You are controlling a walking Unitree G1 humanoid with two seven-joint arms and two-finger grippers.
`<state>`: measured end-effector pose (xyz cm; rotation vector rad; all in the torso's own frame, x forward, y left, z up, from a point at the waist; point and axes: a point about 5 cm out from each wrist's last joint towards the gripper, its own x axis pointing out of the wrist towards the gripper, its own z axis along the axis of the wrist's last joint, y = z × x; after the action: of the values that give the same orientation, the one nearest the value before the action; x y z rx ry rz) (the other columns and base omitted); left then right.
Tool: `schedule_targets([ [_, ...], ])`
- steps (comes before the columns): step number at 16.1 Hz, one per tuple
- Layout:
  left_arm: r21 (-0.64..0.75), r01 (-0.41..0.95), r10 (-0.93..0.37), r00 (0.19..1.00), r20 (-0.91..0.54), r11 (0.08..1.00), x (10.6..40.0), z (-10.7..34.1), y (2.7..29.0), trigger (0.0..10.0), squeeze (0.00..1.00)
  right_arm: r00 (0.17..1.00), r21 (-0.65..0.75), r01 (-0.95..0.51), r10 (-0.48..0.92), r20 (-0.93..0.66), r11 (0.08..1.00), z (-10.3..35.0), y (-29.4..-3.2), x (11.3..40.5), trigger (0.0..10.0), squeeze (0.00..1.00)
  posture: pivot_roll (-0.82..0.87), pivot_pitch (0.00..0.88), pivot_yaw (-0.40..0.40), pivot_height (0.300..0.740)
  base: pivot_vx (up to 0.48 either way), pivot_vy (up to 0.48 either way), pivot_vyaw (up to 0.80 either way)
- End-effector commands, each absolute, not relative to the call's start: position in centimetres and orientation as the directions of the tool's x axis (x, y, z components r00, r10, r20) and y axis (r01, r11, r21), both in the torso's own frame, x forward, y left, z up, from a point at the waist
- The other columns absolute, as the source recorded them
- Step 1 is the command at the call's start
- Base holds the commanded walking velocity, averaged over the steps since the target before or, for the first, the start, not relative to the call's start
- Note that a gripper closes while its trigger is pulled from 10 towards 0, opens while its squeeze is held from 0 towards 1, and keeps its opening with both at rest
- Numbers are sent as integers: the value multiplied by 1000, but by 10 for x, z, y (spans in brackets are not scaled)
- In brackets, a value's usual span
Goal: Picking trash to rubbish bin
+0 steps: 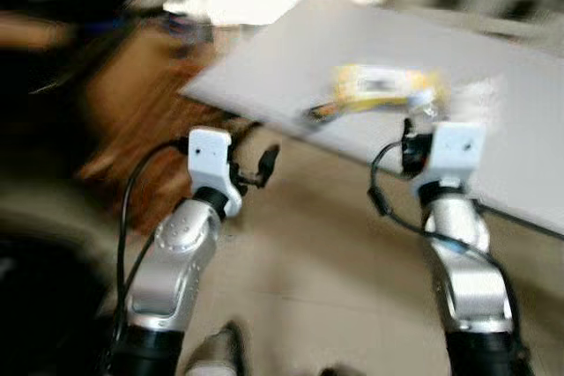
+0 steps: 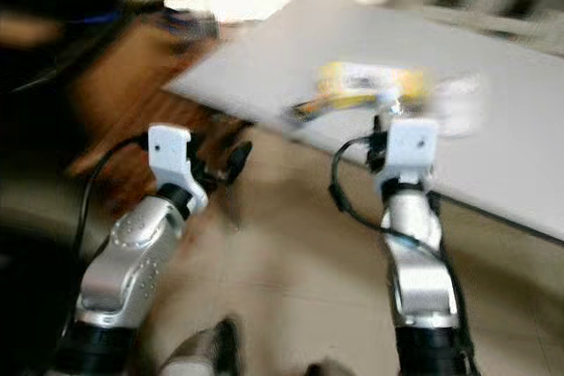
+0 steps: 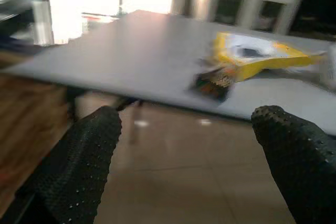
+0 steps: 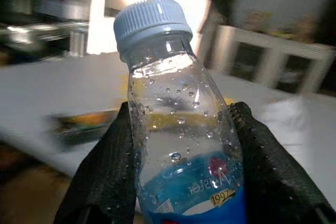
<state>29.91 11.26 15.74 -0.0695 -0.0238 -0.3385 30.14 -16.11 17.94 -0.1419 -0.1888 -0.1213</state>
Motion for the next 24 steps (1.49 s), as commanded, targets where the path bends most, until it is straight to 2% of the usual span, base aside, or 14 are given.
schedule_targets([
  [1, -53, 339, -338, 941, 22, 939, 299, 156, 112, 10000, 0, 977, -125, 139, -116, 180, 982, 176, -161, 299, 10000, 0, -19, 90, -26, 740, -390, 0, 0],
  [3, -52, 343, -342, 939, 20, 938, 299, 155, 112, 10000, 0, 978, -123, 138, -116, 176, 983, 175, -159, 299, 10000, 0, -16, 93, -23, 740, -352, 0, 0],
  [7, -76, 350, -351, 936, 5, 934, 298, 153, 115, 10000, 0, 978, -119, 140, -119, 172, 983, 175, -158, 299, 10000, 0, -13, 95, -19, 740, 0, 0, 0],
  [24, -73, 382, -383, 924, -11, 921, 300, 151, 112, 10000, 0, 980, -105, 129, -111, 165, 986, 175, -156, 304, 10000, 0, -8, 84, -15, 740, 0, 475, 0],
])
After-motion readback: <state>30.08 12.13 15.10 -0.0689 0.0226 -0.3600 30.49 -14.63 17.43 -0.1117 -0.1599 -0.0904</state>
